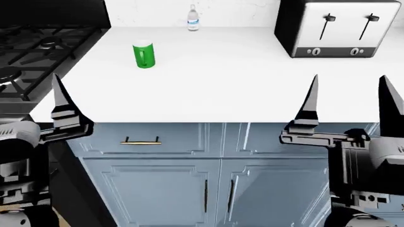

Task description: A wet mug is on the counter and needs to be dried. Pick it up and place it upside down in the open cabinet.

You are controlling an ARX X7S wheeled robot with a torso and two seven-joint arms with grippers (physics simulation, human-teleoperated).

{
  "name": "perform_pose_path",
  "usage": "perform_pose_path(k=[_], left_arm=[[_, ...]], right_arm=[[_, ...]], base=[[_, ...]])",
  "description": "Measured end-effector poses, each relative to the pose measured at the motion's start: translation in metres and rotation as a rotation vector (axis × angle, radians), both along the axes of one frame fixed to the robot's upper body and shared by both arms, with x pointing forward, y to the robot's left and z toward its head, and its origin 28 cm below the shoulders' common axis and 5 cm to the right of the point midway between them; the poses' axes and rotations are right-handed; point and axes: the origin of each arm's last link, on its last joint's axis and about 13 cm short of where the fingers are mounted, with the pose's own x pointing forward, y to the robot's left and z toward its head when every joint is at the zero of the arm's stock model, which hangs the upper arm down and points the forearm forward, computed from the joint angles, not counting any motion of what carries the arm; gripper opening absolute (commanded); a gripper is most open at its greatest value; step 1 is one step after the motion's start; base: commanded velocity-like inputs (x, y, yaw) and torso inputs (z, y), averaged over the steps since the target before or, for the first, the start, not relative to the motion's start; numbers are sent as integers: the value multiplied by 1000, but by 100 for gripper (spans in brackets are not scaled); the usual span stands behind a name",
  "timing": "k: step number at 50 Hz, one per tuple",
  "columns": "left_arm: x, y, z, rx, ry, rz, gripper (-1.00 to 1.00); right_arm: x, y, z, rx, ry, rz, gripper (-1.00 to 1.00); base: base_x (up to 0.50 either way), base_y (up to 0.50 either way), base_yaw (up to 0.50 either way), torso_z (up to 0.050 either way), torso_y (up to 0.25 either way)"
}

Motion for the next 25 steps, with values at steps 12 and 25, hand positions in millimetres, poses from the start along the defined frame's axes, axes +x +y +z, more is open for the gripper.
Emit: perform_pose_path(k=[12,25], left_arm=[[-7,3,17,21,-75,27,100],[-8,1,17,13,-83,20,100]], right_arm=[[-8,0,14,9,-61,-8,100],[-9,3,16,14,-64,5,100]], base=[[0,500,0,0,0],[0,500,0,0,0]])
